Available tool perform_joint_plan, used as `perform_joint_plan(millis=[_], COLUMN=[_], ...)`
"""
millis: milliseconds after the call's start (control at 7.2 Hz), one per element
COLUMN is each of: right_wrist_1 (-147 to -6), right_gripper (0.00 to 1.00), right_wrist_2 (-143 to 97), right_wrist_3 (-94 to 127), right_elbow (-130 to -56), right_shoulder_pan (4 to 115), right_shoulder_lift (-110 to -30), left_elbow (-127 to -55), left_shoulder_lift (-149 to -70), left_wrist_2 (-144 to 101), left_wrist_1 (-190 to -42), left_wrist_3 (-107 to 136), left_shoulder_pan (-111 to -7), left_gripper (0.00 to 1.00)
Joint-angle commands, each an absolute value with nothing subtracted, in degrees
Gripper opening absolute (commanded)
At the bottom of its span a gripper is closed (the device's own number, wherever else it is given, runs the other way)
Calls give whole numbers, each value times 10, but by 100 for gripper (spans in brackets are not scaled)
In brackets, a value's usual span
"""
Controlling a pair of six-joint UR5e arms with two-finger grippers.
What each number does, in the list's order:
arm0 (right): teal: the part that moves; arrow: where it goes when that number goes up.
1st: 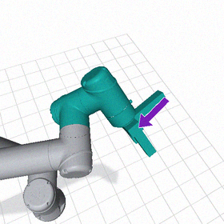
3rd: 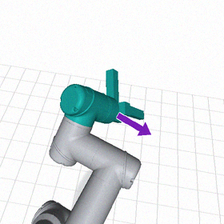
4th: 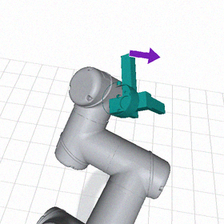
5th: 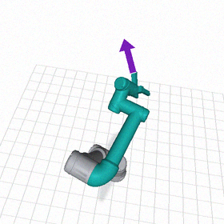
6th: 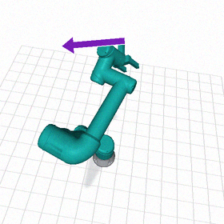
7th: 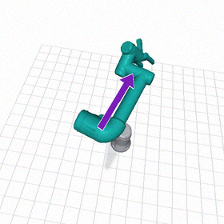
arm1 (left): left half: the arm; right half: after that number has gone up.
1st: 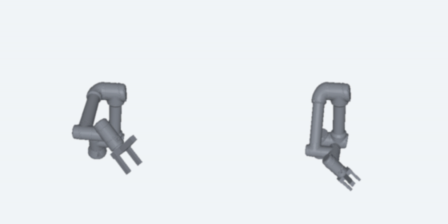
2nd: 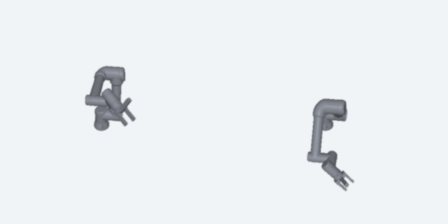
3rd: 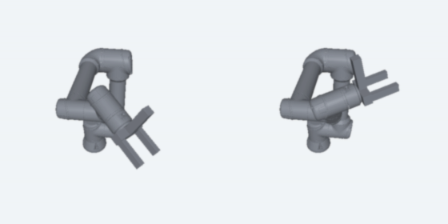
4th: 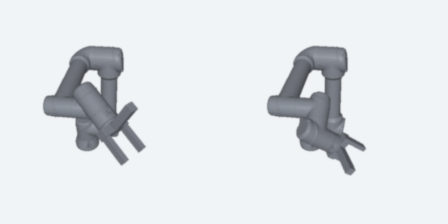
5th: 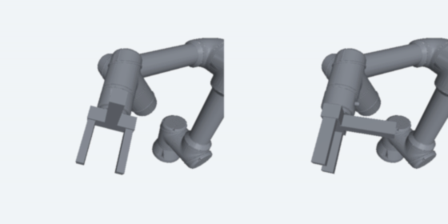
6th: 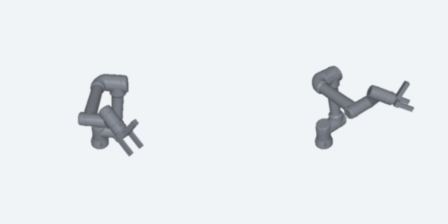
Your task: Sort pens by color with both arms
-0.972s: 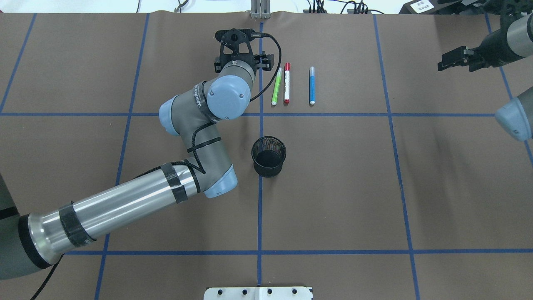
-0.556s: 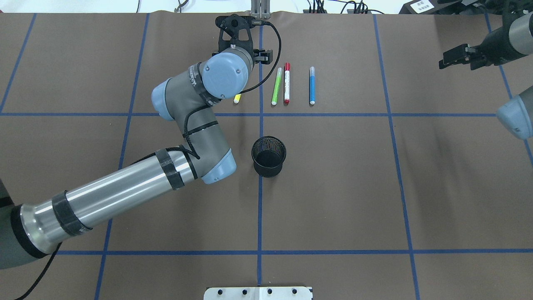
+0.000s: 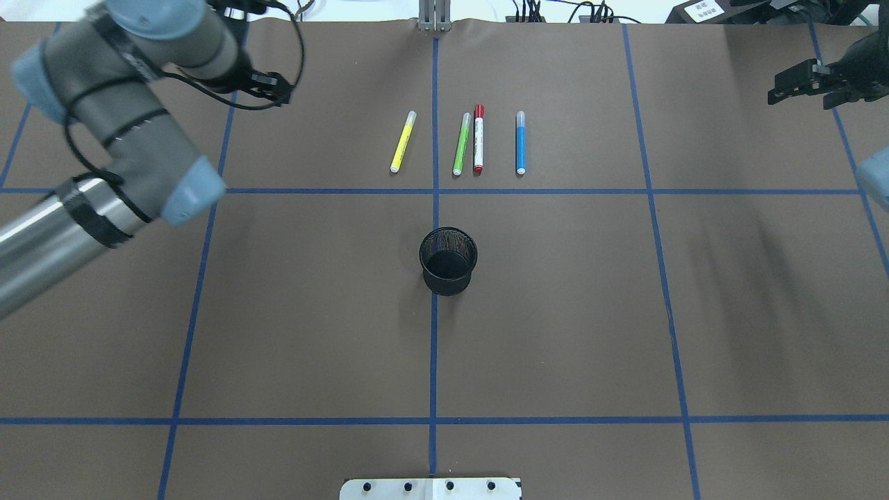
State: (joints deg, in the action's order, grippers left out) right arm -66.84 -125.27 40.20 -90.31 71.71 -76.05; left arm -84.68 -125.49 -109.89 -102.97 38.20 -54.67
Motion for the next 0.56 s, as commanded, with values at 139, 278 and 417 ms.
perform_joint_plan(millis=[139,278,417], right_wrist_1=[-817,-864,-899], right_gripper=[100,100,100], right_wrist_2=[-1256,-1258,-1259], right_wrist_3=[250,204,171], right_elbow=[-903,-903,-898], right_shoulder_pan=[747,751,755], right_shoulder_lift=[-748,-746,-745], left_elbow=[-854,-853,-851], left_shoulder_lift=[-1149,-1148,-1134], left_wrist_2=[-1290,-1290,-1292], left_wrist_1=[-940,-848,-812], left_wrist_3=[141,35,-12], left_shoulder_pan=[-709,-738,-764], left_gripper=[99,99,99])
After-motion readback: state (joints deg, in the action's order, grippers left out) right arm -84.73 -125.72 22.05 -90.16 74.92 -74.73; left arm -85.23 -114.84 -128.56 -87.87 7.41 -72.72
